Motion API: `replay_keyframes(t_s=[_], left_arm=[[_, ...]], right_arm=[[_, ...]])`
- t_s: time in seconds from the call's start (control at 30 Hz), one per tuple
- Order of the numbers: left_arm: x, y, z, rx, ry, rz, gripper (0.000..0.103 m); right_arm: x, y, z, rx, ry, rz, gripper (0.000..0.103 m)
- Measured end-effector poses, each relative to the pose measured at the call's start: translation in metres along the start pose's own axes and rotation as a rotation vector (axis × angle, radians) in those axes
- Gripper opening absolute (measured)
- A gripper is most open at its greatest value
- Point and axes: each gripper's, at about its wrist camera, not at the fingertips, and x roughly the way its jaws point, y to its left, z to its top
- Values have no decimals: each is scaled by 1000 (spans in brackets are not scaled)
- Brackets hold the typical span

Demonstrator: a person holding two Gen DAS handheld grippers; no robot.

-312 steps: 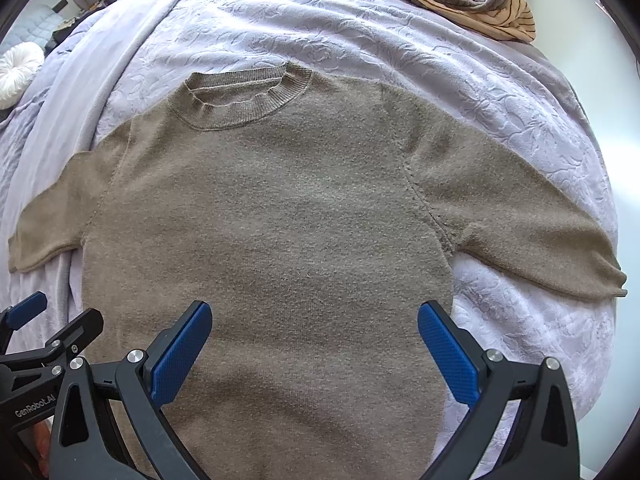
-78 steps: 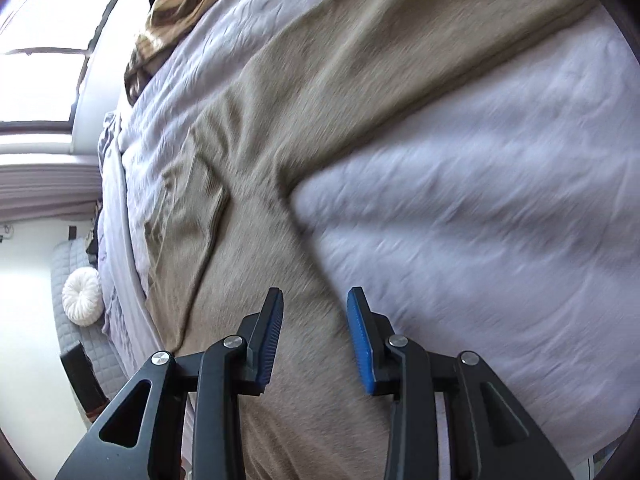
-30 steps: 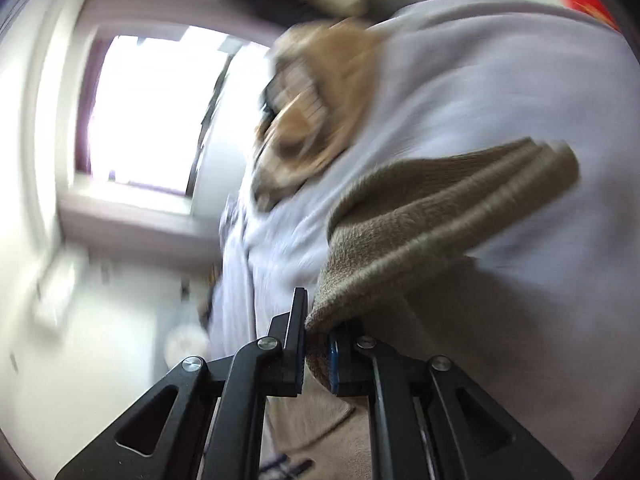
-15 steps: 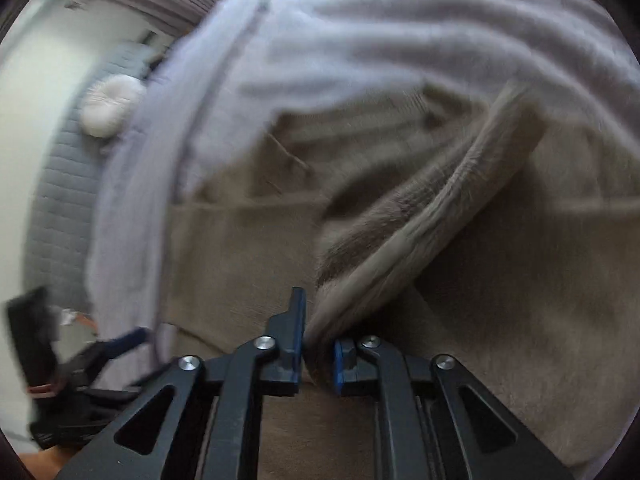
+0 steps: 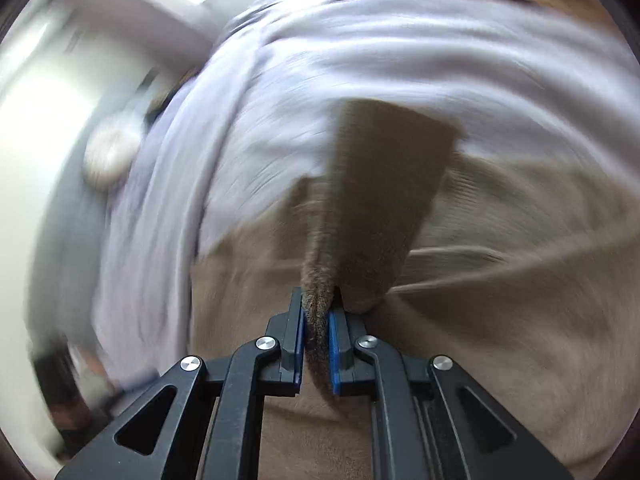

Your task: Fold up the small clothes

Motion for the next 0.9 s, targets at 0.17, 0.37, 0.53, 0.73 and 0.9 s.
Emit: replay_keyframes(t_s=[0.17,0.37,0.53,0.73,0.9], left_arm=[[7,16,0,-73,31,-19,102],[30,-9,13,-48,83,-153,102],[59,-40,26,-44,145,-242,102],[70,-52,33,-79,150,-208,36],[55,-52,42,-55,100,-220,23]], right_arm=[[37,56,-34,-365,163,-122,16],[30,43,-56,-310,202,-130,34],[-11,-18,-70,49,152,-65,35],[-61,-116,-107,566,17,32,35],[-80,-177,-139,912,-166,151,34]])
